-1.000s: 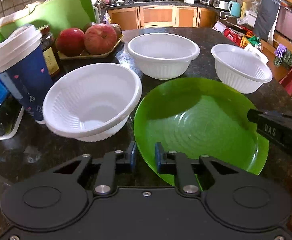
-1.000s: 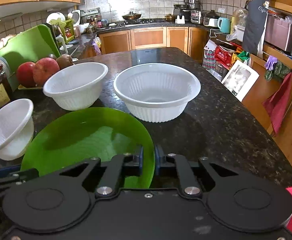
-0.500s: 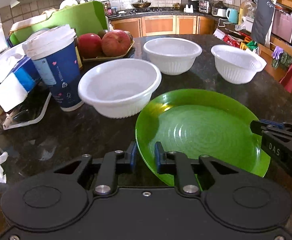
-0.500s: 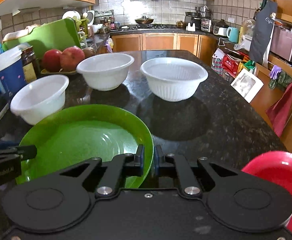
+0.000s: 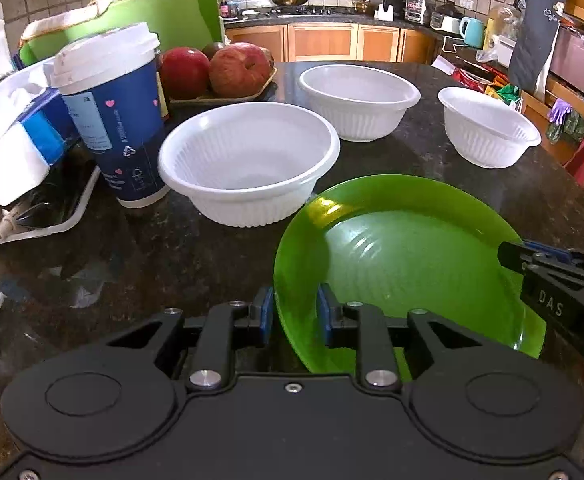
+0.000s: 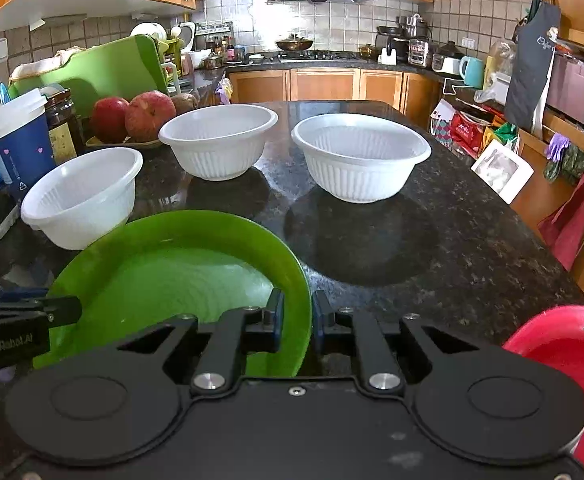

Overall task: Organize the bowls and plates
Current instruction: 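Lift the green plate with the left gripper and carry it over the red plate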

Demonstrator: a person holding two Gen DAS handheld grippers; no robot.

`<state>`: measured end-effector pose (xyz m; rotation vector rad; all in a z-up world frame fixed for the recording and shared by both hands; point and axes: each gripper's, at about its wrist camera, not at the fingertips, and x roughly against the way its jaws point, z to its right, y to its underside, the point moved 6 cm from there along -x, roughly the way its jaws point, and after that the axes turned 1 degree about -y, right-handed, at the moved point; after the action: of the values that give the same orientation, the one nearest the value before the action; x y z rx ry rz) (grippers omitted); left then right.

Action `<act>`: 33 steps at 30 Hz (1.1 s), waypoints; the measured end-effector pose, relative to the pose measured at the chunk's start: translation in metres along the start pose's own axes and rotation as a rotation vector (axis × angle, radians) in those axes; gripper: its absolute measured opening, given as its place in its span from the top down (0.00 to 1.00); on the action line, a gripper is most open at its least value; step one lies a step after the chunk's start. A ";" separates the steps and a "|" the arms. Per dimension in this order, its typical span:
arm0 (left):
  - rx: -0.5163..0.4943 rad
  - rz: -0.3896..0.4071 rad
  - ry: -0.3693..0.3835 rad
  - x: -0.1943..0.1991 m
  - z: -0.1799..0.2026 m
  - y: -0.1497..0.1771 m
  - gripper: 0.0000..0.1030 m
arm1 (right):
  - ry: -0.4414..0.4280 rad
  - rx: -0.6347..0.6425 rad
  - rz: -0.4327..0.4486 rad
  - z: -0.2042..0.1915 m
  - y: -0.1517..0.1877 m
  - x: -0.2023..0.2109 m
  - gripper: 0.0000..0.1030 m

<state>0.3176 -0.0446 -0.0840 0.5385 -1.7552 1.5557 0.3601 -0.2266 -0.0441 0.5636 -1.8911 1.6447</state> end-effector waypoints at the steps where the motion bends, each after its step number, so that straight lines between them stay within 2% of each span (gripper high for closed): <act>1: 0.000 -0.003 -0.003 -0.002 0.000 0.000 0.67 | -0.003 -0.004 -0.005 0.000 0.000 -0.002 0.83; 3: -0.003 0.004 -0.011 -0.003 0.001 0.001 0.67 | -0.006 -0.011 -0.010 0.000 0.001 -0.004 0.83; 5: 0.006 0.005 -0.010 -0.002 0.001 0.001 0.77 | 0.005 -0.010 -0.004 0.000 0.002 -0.002 0.86; 9: 0.024 -0.002 -0.012 0.001 -0.004 0.004 0.84 | 0.015 -0.019 -0.001 0.000 0.004 0.007 0.89; 13: 0.028 0.012 0.002 0.016 -0.010 0.010 0.84 | 0.026 -0.008 0.023 -0.005 0.008 0.024 0.90; 20: 0.005 0.095 -0.002 0.051 -0.018 0.017 0.84 | 0.046 -0.002 0.076 -0.021 0.016 0.060 0.90; 24: -0.001 0.100 0.021 0.062 -0.019 0.025 0.84 | 0.066 -0.010 0.097 -0.024 0.025 0.079 0.90; 33: -0.048 0.158 0.071 0.091 0.016 0.028 0.84 | 0.118 -0.069 0.149 0.009 0.041 0.119 0.90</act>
<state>0.2346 -0.0416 -0.0355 0.3238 -1.8128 1.6146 0.2432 -0.2234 0.0023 0.2964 -1.9334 1.6594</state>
